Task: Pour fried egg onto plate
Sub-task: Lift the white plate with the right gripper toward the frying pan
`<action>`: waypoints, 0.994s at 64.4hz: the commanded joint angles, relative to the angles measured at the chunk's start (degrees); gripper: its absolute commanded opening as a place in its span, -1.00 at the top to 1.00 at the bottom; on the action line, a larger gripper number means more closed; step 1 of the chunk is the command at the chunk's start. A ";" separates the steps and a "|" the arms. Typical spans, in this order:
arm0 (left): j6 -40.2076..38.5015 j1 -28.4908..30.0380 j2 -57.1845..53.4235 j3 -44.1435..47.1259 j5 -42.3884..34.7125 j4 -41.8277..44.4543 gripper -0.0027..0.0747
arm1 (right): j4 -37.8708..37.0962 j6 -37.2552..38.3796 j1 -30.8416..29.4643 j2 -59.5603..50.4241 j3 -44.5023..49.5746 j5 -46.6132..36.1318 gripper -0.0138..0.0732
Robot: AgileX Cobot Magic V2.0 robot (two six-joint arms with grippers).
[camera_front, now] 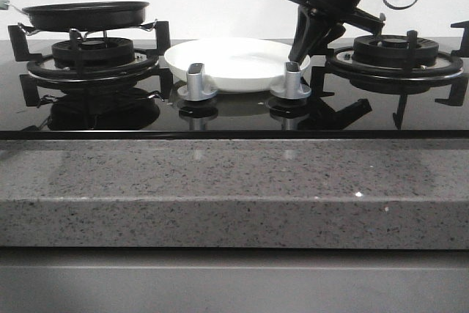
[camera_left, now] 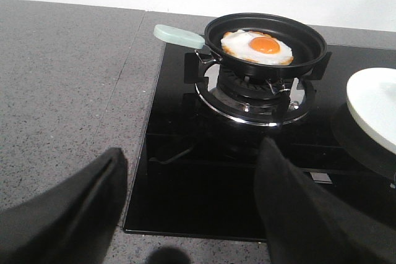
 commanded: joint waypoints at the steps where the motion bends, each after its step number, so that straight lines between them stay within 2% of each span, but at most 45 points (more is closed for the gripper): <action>1: -0.11 -0.01 0.70 -1.47 -4.87 -0.43 -0.20 | 2.90 -0.71 -0.17 -5.69 -1.57 -2.63 0.84; 22: -0.11 -0.01 0.70 -1.47 -4.87 -0.43 -0.20 | 2.72 -0.77 0.46 -17.51 0.56 -0.96 0.84; 37: -0.11 -0.01 0.70 -1.47 -4.87 -0.43 -0.20 | 2.15 -4.17 4.46 -29.00 17.70 -8.09 0.84; 50: -0.11 -0.01 0.70 -1.47 -4.87 -0.43 -0.20 | 2.07 -4.56 6.66 -34.22 31.04 -14.35 0.84; 64: -0.11 -0.01 0.70 -1.45 -4.87 -0.43 -0.20 | -1.69 -4.58 6.66 -33.98 37.55 -16.77 0.84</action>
